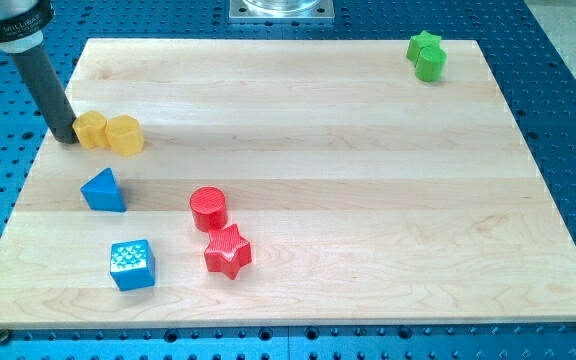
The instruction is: Move the yellow blocks above the red circle
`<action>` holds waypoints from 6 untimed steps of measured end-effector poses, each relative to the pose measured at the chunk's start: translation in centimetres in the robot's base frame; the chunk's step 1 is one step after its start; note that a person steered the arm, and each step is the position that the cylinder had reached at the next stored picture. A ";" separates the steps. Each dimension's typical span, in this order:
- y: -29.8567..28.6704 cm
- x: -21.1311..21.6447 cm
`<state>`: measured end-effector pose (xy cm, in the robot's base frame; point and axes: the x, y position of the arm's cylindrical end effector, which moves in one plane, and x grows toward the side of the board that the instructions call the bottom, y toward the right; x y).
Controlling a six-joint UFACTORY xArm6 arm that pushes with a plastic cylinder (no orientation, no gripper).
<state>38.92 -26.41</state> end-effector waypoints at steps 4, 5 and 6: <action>1.2 0.1; 5.7 0.1; 9.8 -1.3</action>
